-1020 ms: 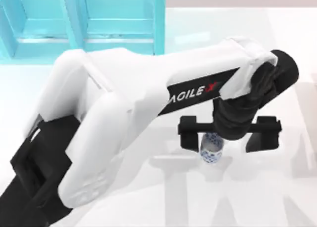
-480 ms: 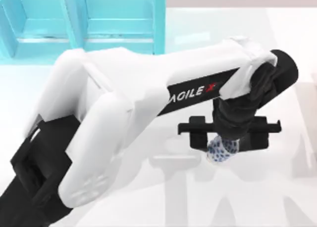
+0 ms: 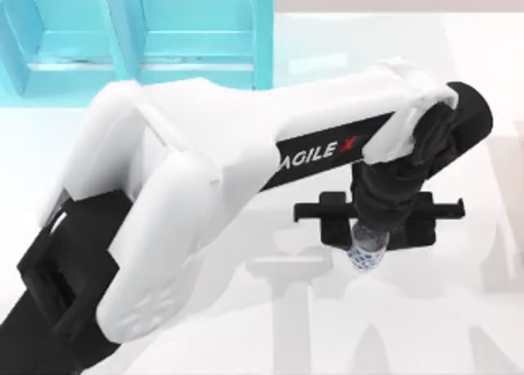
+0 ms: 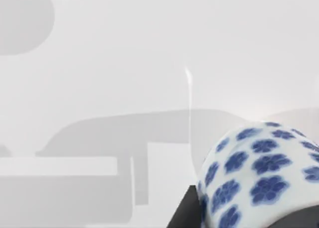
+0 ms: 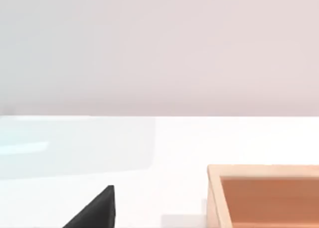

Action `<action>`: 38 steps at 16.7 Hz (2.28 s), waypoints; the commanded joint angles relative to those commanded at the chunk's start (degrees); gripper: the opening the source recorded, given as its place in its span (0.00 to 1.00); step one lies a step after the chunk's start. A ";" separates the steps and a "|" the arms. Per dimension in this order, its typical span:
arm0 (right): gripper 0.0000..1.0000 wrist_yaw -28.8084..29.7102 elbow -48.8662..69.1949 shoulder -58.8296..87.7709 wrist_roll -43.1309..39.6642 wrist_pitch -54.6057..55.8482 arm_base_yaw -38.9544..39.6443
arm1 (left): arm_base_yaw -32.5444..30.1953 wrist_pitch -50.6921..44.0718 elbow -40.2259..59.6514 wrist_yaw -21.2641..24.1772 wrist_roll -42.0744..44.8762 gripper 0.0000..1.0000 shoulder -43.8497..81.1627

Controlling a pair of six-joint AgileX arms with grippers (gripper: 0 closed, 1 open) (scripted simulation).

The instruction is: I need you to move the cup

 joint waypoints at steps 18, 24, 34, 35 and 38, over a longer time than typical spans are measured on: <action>1.00 0.00 0.00 0.00 0.00 0.00 0.00 | 22.79 4.15 -30.36 1.63 22.52 0.00 -26.69; 1.00 0.00 0.00 0.00 0.00 0.00 0.00 | 38.49 6.91 -49.81 2.95 37.80 0.00 -44.55; 1.00 0.00 0.00 0.00 0.00 0.00 0.00 | 40.42 11.39 -54.12 3.05 39.55 0.00 -44.58; 1.00 0.00 0.00 0.00 0.00 0.00 0.00 | 40.50 13.93 -55.44 3.09 39.61 0.00 -43.76; 1.00 0.00 0.00 0.00 0.00 0.00 0.00 | 40.60 20.62 -59.29 3.19 39.89 0.00 -41.26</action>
